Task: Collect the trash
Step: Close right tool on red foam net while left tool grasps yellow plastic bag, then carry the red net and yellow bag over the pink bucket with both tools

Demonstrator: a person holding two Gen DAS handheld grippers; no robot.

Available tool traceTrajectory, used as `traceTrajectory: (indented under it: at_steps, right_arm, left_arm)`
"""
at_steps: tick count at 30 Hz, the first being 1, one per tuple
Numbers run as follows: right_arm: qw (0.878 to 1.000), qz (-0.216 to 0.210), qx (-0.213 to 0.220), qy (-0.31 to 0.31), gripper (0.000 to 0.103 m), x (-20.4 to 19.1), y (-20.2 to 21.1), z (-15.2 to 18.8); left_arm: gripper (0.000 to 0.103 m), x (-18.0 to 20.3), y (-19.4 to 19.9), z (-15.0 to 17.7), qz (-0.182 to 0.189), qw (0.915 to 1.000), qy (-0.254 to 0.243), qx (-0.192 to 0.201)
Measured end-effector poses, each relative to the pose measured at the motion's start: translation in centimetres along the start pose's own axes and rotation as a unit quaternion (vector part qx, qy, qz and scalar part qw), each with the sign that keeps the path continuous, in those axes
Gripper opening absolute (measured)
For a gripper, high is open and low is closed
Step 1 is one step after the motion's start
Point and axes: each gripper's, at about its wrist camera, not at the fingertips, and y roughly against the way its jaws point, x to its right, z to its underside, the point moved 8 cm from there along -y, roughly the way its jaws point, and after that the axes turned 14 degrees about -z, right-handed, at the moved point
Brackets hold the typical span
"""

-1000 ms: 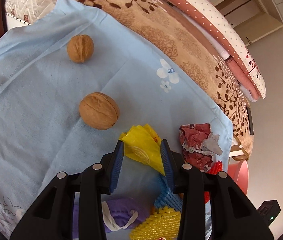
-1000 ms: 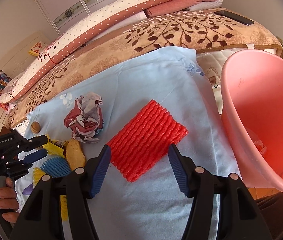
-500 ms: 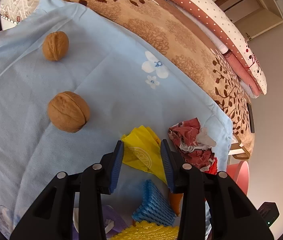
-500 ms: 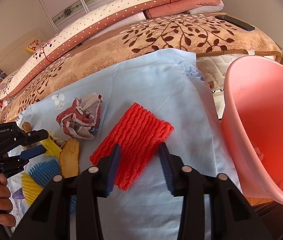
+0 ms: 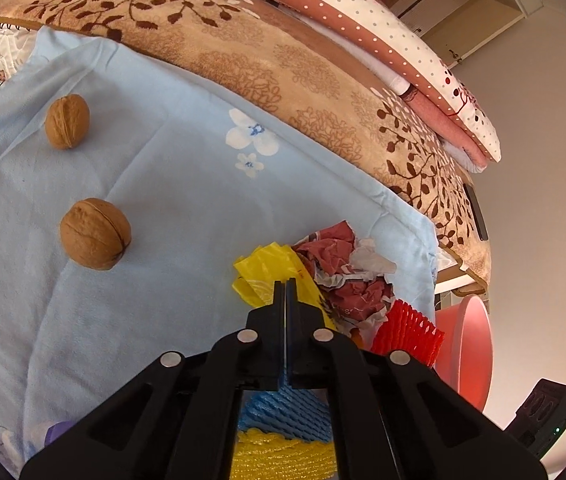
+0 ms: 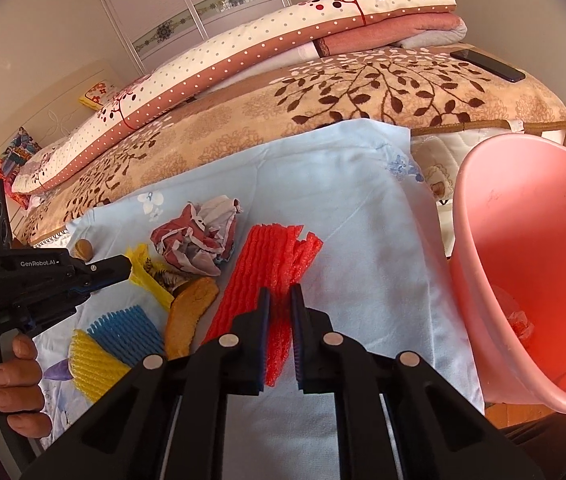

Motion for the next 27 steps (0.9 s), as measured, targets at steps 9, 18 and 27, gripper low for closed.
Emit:
traceTrajectory:
  at_steps: [9, 18, 27]
  right_arm:
    - [0.999, -0.007, 0.025, 0.025, 0.009, -1.5, 2.4, -0.7]
    - [0.999, -0.011, 0.03, 0.032, 0.009, -1.5, 3.2, -0.4]
    - [0.999, -0.017, 0.036, 0.02, 0.009, -0.5, 3.9, -0.4]
  left_arm:
    - [0.0, 0.5, 1.8, -0.1, 0.003, 0.9999, -0.004, 0.016]
    - [0.046, 0.6, -1.2, 0.5, -0.013, 0.9979, 0.036, -0.052]
    - [0.028, 1.4, -2.3, 0.1, -0.041, 0.9982, 0.034, -0.026]
